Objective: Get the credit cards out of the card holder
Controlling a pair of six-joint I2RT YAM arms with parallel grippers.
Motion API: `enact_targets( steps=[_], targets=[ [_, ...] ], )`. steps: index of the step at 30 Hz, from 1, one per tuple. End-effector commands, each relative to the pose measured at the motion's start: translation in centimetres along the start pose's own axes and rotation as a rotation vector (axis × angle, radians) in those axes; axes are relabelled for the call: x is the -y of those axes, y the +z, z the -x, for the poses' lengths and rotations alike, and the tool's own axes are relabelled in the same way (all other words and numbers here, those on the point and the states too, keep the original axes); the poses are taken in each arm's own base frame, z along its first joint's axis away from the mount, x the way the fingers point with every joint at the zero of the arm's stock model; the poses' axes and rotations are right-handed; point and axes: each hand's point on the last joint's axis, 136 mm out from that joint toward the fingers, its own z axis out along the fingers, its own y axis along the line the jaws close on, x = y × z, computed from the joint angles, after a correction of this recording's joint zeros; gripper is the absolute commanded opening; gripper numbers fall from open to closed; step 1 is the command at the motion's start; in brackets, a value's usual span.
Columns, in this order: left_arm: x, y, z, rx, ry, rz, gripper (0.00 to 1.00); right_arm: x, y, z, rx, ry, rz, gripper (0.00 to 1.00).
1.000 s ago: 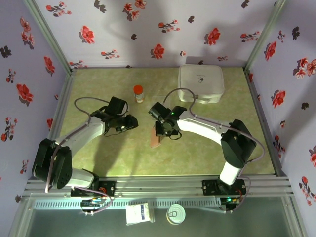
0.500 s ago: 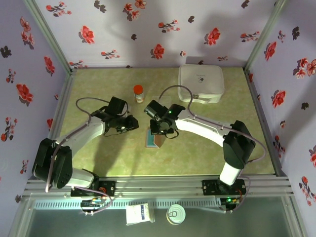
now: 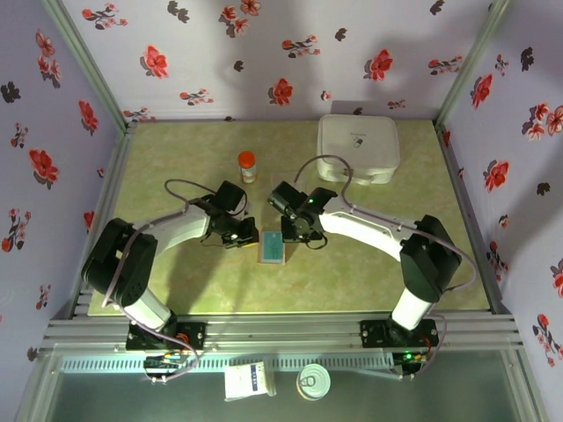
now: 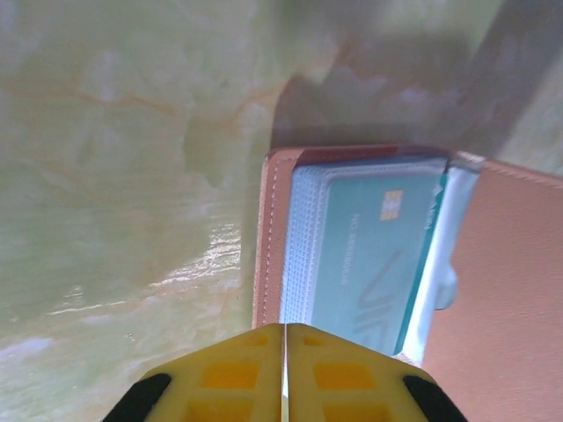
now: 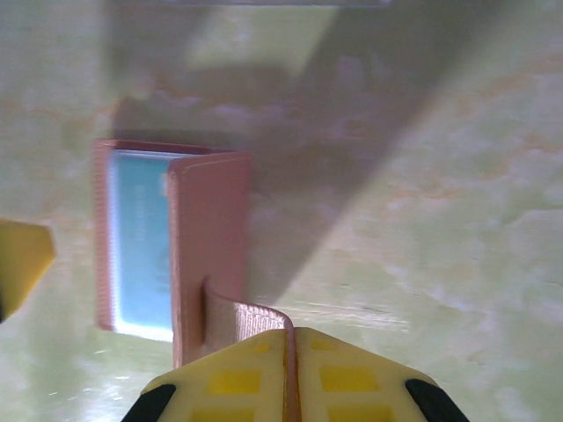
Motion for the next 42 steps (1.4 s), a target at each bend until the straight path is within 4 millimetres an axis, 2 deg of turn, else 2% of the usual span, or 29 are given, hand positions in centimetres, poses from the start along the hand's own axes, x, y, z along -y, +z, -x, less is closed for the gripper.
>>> enact_targets(
  steps=[1,10,12,17,21,25,29,33,39,42],
  targets=[
    [0.6,0.6,0.2,-0.013,0.000,-0.029,0.07,2.8,0.3,-0.6,-0.006,0.005,-0.071,0.10],
    [1.0,2.2,-0.6,-0.049,-0.012,-0.042,0.04,5.0,3.6,-1.7,-0.049,0.034,-0.112,0.10],
    [0.4,2.5,-0.7,-0.048,-0.021,-0.013,0.03,5.1,4.3,-1.9,-0.061,0.035,-0.119,0.10],
    [-1.0,2.5,-0.8,-0.034,-0.035,0.031,0.02,4.6,5.9,-1.9,-0.065,0.023,-0.096,0.10],
    [-2.4,1.6,-0.8,-0.006,-0.061,0.065,0.01,3.7,7.0,-1.9,-0.075,0.013,-0.067,0.10],
    [-3.6,0.5,-0.9,0.017,-0.095,0.065,0.01,2.2,7.7,-1.4,-0.069,0.005,-0.009,0.09],
    [-4.2,0.7,-1.3,0.005,-0.101,0.064,0.01,2.0,8.2,-1.2,-0.073,-0.007,-0.012,0.09],
    [-4.7,1.3,-1.7,-0.017,-0.109,0.073,0.01,2.9,8.4,-1.4,-0.076,-0.020,-0.057,0.09],
    [-5.7,1.5,-2.1,-0.023,-0.122,0.108,0.00,6.5,8.1,-1.6,-0.073,-0.036,-0.248,0.09],
    [-6.0,1.4,-2.1,-0.023,-0.129,0.113,0.00,7.5,8.2,-1.9,-0.074,-0.040,-0.292,0.09]
  ],
)
